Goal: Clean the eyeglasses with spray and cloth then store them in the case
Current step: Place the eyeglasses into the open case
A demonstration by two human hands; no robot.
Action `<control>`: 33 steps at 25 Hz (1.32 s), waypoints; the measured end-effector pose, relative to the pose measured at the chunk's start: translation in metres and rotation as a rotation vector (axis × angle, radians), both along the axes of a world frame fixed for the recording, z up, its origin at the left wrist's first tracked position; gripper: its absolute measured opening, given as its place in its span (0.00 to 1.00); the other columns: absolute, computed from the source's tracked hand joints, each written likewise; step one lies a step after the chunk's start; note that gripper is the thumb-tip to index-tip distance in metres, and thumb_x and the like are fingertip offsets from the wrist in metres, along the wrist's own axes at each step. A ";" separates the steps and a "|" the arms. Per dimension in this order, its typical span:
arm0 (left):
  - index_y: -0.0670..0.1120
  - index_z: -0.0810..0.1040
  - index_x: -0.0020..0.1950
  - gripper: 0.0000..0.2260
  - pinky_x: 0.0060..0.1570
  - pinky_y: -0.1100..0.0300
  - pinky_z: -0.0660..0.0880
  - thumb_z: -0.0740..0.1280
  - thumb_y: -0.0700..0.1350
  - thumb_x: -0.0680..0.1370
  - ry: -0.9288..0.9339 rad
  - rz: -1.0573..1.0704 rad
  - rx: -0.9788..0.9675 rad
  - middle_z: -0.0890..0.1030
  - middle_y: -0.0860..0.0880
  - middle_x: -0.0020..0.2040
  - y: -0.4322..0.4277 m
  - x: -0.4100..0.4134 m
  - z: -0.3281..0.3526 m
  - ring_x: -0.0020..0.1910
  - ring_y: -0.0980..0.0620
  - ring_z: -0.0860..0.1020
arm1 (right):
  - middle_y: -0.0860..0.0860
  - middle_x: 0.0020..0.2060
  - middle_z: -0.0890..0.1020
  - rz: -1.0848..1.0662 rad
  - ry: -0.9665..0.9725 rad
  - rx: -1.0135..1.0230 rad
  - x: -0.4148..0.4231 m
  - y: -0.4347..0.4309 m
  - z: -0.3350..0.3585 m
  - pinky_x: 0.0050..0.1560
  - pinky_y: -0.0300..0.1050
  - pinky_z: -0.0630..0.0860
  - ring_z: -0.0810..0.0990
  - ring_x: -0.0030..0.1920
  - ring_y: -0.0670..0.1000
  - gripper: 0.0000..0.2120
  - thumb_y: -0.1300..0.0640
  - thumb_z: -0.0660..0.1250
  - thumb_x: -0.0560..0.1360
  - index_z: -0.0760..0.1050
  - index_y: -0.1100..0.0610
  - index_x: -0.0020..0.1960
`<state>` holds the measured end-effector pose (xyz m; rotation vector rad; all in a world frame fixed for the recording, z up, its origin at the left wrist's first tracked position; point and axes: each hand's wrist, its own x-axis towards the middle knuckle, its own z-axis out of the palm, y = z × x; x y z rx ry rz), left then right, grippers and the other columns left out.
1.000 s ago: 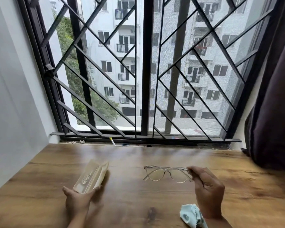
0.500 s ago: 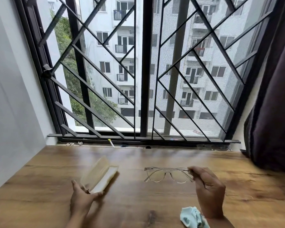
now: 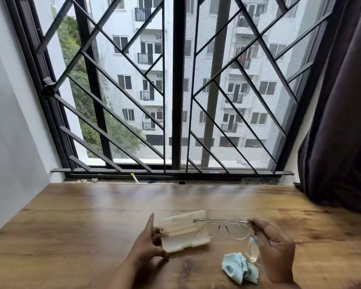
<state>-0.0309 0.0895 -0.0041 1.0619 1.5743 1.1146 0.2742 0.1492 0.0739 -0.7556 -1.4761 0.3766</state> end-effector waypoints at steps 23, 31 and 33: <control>0.50 0.38 0.75 0.53 0.44 0.63 0.75 0.64 0.28 0.58 -0.154 -0.008 0.113 0.77 0.54 0.61 0.006 0.027 -0.024 0.53 0.60 0.79 | 0.25 0.40 0.78 -0.046 -0.210 -0.138 -0.033 0.012 -0.062 0.46 0.41 0.75 0.79 0.39 0.35 0.23 0.69 0.66 0.60 0.77 0.47 0.48; 0.51 0.32 0.72 0.51 0.49 0.68 0.74 0.65 0.31 0.63 0.136 -0.031 0.068 0.76 0.74 0.52 0.007 0.022 -0.026 0.55 0.66 0.77 | 0.21 0.37 0.75 0.016 -0.224 -0.235 -0.049 0.025 -0.077 0.43 0.20 0.69 0.75 0.40 0.27 0.25 0.71 0.66 0.59 0.77 0.47 0.48; 0.52 0.31 0.70 0.50 0.47 0.74 0.71 0.65 0.33 0.64 0.187 -0.023 0.050 0.75 0.79 0.45 0.005 0.024 -0.020 0.48 0.73 0.76 | 0.23 0.36 0.77 0.004 -0.189 -0.275 -0.049 0.026 -0.081 0.41 0.22 0.71 0.78 0.39 0.30 0.28 0.73 0.65 0.60 0.79 0.41 0.46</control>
